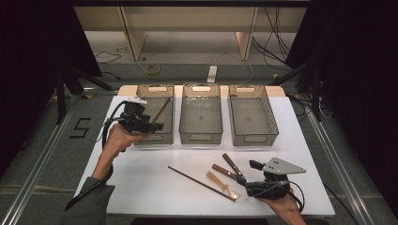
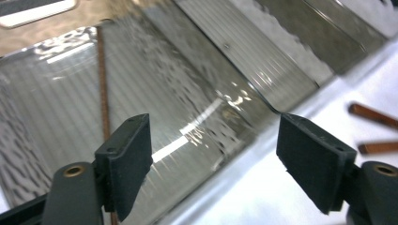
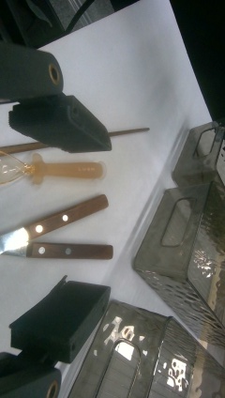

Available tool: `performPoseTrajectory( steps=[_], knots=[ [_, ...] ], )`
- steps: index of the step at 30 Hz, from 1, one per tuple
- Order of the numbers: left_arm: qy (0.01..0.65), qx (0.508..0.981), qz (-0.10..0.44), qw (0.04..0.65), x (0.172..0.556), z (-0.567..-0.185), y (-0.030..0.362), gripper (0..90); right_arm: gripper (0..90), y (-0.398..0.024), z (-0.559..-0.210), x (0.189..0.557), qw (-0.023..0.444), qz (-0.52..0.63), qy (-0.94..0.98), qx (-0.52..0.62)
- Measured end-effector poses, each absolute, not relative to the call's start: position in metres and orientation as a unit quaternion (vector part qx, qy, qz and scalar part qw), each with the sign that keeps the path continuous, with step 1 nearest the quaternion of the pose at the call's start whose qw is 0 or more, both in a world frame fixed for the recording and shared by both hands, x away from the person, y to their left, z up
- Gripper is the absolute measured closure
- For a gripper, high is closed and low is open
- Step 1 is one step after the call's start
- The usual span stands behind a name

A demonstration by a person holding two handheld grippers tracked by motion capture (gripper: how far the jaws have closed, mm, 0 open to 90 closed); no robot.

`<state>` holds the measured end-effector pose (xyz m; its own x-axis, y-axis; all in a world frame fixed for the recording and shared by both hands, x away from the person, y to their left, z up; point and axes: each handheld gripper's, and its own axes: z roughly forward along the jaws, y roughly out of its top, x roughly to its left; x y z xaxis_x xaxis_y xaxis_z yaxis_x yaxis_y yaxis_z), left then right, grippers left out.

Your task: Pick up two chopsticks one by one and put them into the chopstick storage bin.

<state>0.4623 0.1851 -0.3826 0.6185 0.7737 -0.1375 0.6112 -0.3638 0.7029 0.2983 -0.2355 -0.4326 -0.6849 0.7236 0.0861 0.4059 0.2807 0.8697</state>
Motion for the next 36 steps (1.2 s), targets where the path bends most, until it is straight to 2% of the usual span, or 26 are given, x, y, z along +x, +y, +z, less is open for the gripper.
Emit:
performPoseTrajectory(
  steps=[18,36],
  knots=[
    [0.258,0.923,0.063,0.278,0.418,-0.394,0.115,21.3,26.2,-0.237,-0.431,0.297,0.167,0.479,0.783,0.359],
    [0.148,0.969,0.028,0.198,0.398,-0.424,0.070,29.7,26.2,-0.237,-0.432,0.297,0.166,0.477,0.785,0.358]
  ],
)
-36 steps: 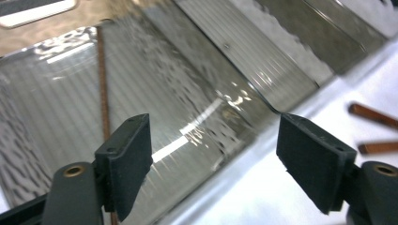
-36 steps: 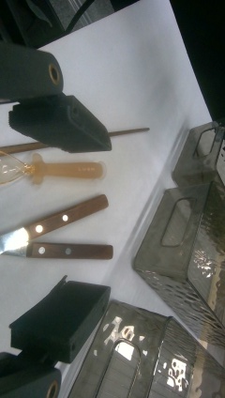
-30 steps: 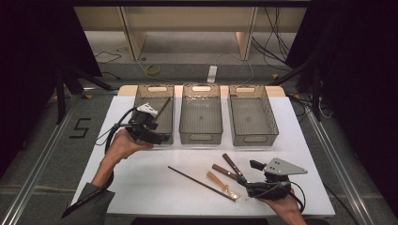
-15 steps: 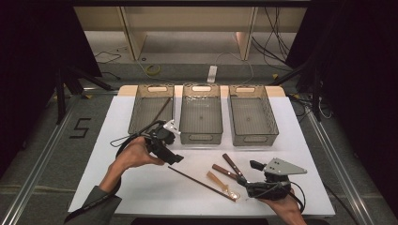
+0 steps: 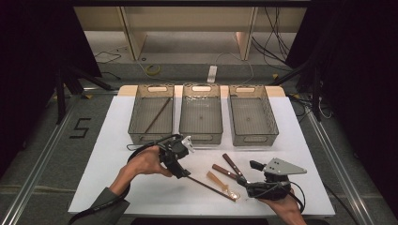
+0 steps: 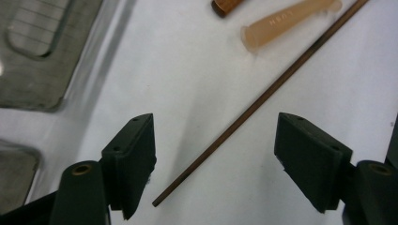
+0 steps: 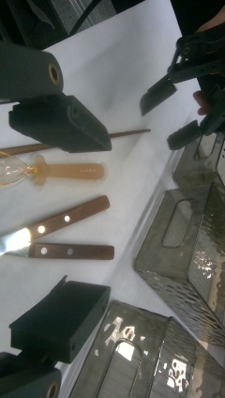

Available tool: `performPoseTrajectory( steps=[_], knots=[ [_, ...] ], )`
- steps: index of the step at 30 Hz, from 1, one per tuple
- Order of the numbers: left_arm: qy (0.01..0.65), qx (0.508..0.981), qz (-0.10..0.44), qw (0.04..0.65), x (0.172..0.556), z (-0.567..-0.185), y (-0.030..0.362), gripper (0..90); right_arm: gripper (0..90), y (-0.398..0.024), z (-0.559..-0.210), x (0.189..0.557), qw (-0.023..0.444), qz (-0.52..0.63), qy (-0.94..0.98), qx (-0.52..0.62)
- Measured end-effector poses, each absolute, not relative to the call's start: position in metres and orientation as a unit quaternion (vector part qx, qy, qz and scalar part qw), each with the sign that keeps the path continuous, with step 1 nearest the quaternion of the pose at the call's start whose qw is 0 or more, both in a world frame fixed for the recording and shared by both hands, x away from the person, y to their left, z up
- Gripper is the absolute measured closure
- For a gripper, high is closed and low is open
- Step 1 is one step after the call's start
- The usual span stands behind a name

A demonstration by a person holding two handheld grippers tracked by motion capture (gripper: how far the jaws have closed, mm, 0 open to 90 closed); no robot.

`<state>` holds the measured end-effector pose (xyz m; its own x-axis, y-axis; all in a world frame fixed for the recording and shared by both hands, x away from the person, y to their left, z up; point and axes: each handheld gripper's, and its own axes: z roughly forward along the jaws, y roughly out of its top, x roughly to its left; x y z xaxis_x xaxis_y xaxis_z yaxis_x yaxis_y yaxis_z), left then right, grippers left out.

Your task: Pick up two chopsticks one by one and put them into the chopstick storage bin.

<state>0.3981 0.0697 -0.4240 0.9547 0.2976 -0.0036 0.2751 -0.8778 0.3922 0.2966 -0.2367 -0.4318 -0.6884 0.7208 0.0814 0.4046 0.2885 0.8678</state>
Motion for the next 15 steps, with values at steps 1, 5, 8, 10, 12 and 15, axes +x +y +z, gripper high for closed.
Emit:
performPoseTrajectory(
  steps=[1,5,8,10,12,15],
  knots=[
    [0.140,0.971,0.026,0.190,0.397,-0.425,0.067,31.0,26.2,-0.237,-0.432,0.297,0.166,0.477,0.786,0.358],
    [0.119,0.978,0.016,0.171,0.395,-0.431,0.058,35.8,26.2,-0.236,-0.432,0.296,0.166,0.476,0.787,0.357],
    [0.112,0.981,0.014,0.157,0.395,-0.436,0.054,40.0,26.2,-0.235,-0.432,0.296,0.166,0.475,0.787,0.357],
    [0.107,0.983,0.010,0.150,0.395,-0.440,0.051,43.1,26.2,-0.235,-0.432,0.296,0.166,0.476,0.787,0.356],
    [0.103,0.984,0.009,0.143,0.395,-0.442,0.050,45.6,26.2,-0.235,-0.432,0.296,0.167,0.475,0.788,0.355],
    [0.098,0.985,0.007,0.139,0.394,-0.446,0.048,49.2,26.2,-0.235,-0.432,0.296,0.166,0.474,0.788,0.356]
  ],
)
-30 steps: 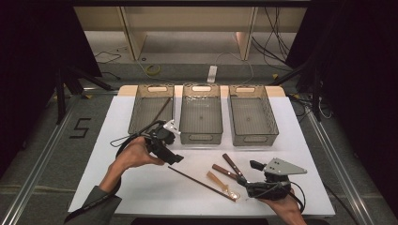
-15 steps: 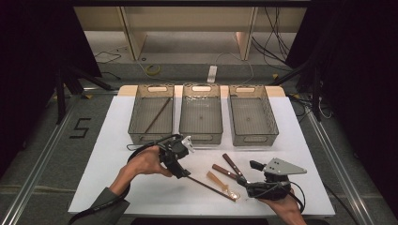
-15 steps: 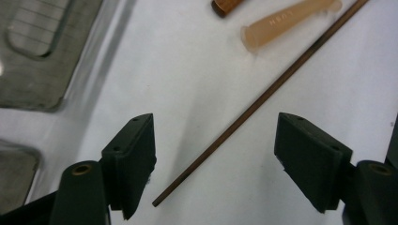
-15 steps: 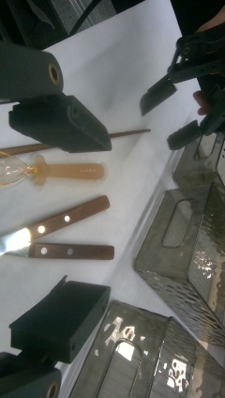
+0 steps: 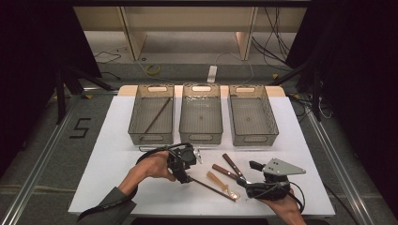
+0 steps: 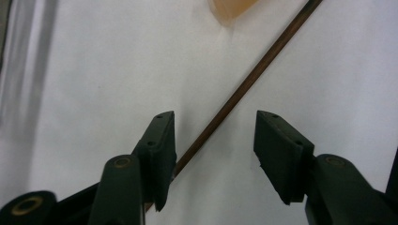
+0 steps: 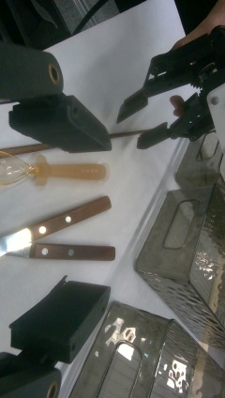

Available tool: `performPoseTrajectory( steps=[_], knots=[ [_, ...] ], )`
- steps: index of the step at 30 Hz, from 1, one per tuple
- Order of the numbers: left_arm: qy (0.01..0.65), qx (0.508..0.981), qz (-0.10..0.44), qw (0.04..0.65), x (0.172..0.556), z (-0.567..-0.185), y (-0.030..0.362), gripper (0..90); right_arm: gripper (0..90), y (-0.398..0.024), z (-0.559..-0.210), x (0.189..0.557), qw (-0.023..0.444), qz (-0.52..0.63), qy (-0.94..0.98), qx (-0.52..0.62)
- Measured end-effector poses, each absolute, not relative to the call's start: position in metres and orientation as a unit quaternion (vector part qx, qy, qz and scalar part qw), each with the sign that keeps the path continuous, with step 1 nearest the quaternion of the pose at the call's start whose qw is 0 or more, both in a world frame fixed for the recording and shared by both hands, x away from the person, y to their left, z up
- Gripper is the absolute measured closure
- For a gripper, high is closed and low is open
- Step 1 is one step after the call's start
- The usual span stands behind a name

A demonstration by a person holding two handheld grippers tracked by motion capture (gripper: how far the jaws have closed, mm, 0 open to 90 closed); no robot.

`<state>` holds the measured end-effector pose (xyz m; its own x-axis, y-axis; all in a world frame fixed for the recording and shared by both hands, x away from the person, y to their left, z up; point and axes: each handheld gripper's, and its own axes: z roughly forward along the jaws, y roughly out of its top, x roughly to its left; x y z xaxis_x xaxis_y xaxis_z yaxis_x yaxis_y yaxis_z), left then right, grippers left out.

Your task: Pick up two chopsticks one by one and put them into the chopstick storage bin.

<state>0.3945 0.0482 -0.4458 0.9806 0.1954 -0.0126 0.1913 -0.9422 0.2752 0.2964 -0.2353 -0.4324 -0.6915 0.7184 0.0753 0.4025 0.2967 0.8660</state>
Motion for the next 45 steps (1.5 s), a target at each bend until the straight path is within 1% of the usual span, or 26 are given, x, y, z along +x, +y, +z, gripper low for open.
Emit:
performPoseTrajectory(
  steps=[4,9,16,24,34,45],
  knots=[
    [0.089,0.988,0.006,0.127,0.394,-0.449,0.046,55.5,26.2,-0.235,-0.433,0.296,0.167,0.475,0.788,0.355],
    [0.080,0.990,0.012,0.115,0.395,-0.451,0.043,60.6,26.2,-0.235,-0.433,0.297,0.166,0.474,0.789,0.355],
    [0.062,0.993,0.012,0.102,0.394,-0.457,0.039,63.8,26.3,-0.235,-0.433,0.296,0.166,0.473,0.789,0.354],
    [0.053,0.994,0.001,0.093,0.390,-0.457,0.039,69.8,26.4,-0.235,-0.433,0.296,0.166,0.473,0.789,0.354],
    [0.016,0.997,-0.006,0.075,0.381,-0.457,0.040,76.5,26.4,-0.236,-0.433,0.296,0.163,0.472,0.790,0.356],
    [-0.006,0.997,-0.015,0.070,0.376,-0.457,0.042,81.4,26.3,-0.236,-0.433,0.297,0.163,0.471,0.790,0.356]
  ],
)
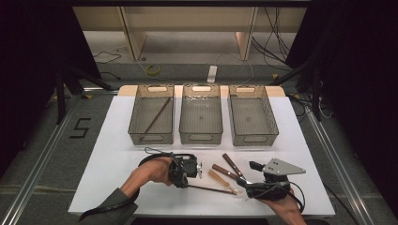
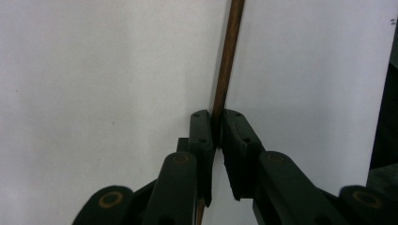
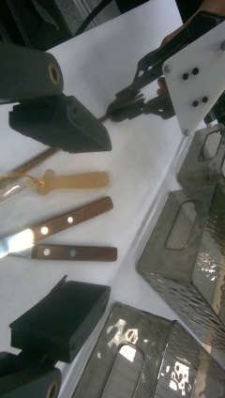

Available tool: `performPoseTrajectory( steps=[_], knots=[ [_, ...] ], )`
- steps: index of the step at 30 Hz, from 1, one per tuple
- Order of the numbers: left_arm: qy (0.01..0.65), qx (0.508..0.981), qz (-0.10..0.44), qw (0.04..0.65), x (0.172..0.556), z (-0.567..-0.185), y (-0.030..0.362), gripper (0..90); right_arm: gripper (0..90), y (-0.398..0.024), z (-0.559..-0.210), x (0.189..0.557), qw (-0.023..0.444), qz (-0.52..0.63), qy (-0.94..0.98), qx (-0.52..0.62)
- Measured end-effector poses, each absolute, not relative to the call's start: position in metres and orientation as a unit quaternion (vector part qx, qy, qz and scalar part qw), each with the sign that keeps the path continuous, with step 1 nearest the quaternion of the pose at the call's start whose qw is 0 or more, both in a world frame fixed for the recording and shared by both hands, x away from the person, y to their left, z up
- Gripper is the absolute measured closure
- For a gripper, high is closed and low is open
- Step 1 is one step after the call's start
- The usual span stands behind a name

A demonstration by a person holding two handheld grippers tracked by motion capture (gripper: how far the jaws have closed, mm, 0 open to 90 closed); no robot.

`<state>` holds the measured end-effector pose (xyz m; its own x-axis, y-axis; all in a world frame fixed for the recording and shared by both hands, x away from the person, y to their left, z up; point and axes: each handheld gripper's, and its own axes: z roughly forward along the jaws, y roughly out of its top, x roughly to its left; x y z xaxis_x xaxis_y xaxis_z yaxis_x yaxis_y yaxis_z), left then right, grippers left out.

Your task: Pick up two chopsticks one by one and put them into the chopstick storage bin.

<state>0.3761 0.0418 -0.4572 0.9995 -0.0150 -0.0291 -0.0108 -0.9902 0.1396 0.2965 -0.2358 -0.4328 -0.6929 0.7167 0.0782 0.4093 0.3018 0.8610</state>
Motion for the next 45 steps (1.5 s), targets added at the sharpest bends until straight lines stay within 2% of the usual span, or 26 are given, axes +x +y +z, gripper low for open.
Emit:
performPoseTrajectory(
  steps=[21,34,45],
  knots=[
    [-0.042,0.996,-0.020,0.078,0.372,-0.456,0.043,85.0,26.4,-0.235,-0.433,0.296,0.165,0.468,0.792,0.355],
    [-0.055,0.994,-0.019,0.090,0.361,-0.440,0.039,85.1,26.4,-0.235,-0.433,0.296,0.165,0.470,0.791,0.355],
    [-0.022,0.993,-0.011,0.113,0.369,-0.421,0.054,85.1,26.4,-0.239,-0.430,0.296,0.176,0.478,0.783,0.358]
  ],
)
